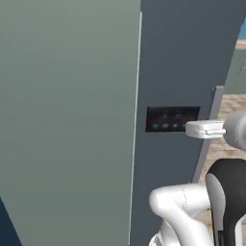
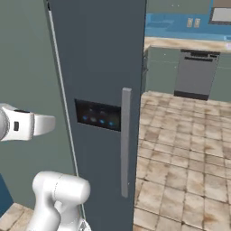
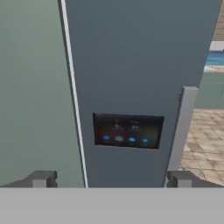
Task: Take the chicken drumstick and squash from the second highest rack and move them to the highest rack where the peach and squash are located, to maximize freezer space. Close the freezer door after rearranging.
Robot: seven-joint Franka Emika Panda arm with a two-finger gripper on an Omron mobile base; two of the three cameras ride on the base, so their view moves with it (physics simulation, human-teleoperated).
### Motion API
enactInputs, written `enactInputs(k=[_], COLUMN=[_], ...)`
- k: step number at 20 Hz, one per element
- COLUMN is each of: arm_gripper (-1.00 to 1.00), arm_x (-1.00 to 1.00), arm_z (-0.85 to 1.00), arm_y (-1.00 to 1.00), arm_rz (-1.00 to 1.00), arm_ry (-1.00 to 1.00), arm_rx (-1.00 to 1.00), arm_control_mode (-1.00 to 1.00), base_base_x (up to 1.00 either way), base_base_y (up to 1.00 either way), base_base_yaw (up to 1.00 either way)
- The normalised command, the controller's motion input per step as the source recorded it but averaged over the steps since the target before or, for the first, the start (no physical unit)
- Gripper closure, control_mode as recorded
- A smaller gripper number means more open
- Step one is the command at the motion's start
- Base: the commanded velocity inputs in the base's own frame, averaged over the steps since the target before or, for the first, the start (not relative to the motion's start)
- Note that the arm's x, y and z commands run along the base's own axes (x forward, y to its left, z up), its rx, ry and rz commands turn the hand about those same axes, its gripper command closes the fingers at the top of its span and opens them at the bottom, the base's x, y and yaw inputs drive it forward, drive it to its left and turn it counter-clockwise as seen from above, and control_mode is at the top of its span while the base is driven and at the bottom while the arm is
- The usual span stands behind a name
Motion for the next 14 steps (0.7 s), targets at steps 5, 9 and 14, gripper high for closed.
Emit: enactInputs(k=[5,9,14], arm_gripper=[-1.0,-1.0,-1.0], arm_x=[0.0,0.0,0.0], arm_z=[0.0,0.0,0.0], arm_y=[0.0,0.0,0.0], arm_rz=[0.0,0.0,0.0], arm_ry=[0.0,0.0,0.0], arm_rx=[0.0,0.0,0.0], arm_control_mode=[1.0,1.0,1.0], base_base_x=[0.36,0.48,0.55], base_base_y=[0.11,0.12,0.1], base_base_yaw=[-0.25,-0.12,-0.01])
